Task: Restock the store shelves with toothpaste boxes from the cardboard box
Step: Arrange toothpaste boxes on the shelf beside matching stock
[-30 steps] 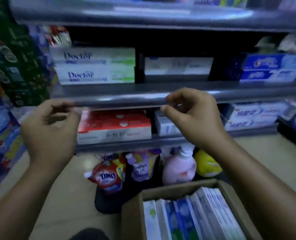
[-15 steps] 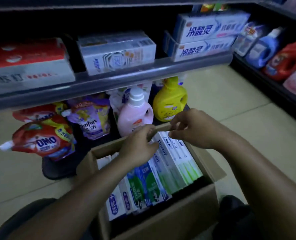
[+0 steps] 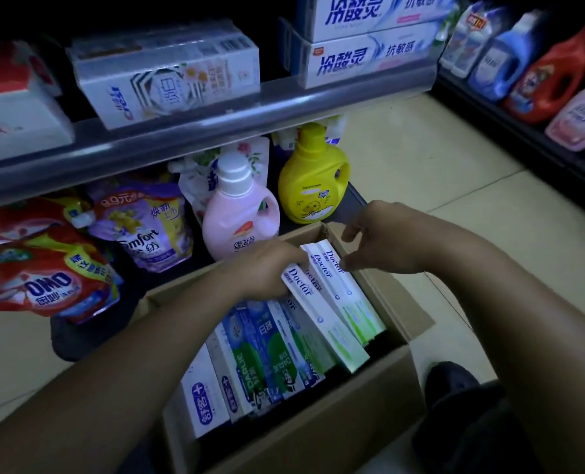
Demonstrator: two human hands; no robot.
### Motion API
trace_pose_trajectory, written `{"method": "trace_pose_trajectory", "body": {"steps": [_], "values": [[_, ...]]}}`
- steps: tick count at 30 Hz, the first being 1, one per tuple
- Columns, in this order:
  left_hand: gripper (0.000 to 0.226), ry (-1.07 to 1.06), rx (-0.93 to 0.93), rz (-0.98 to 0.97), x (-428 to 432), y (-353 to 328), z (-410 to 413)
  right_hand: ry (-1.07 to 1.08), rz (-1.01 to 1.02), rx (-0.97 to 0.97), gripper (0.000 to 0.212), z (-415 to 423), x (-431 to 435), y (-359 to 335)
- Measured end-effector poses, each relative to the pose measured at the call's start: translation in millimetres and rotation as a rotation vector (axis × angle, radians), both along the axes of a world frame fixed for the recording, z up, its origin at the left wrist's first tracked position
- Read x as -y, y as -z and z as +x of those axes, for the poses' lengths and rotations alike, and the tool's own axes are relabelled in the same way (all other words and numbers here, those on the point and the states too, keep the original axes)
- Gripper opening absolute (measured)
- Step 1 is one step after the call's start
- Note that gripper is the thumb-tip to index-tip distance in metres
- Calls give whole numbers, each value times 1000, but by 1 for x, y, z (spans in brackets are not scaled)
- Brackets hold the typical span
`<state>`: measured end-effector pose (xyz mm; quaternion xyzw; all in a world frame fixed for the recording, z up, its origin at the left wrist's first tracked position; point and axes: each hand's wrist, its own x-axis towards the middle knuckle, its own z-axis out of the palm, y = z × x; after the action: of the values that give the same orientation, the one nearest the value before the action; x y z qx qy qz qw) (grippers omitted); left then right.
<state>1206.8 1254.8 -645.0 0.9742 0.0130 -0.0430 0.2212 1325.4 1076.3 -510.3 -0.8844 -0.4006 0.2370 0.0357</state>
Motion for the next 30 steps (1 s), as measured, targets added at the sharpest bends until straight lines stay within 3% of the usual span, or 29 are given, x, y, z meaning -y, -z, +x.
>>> {"method": "trace_pose_trajectory", "body": {"steps": [4,6,8,11,15,17,18,20,22,25,30], "values": [[27,-111,14,-232,-19,-8,-24,-11,-41,-96,52,1,5,-10],[30,-238,35,-463,-25,-15,-32,-26,-55,-168,62,-3,9,-18],[33,-359,97,-688,-27,-26,-37,-52,-16,-217,55,-7,12,-24],[33,-475,201,-929,-22,-40,-38,-31,236,-148,43,-8,9,-28],[46,-584,280,-991,-13,-33,-20,89,510,-11,41,-6,7,-37],[49,-647,201,-919,-8,-13,-11,134,555,49,41,-5,9,-38],[45,-629,118,-772,-6,-2,-8,169,575,77,40,-4,10,-37],[44,-496,-80,-483,-6,20,-5,243,601,125,39,-3,12,-38],[52,-385,-208,-366,-6,31,0,291,608,134,40,-3,13,-38],[56,-334,-309,-349,-7,38,9,297,607,108,41,-5,15,-38],[59,-313,-280,-444,-12,44,1,272,586,44,41,-8,14,-41]]}}
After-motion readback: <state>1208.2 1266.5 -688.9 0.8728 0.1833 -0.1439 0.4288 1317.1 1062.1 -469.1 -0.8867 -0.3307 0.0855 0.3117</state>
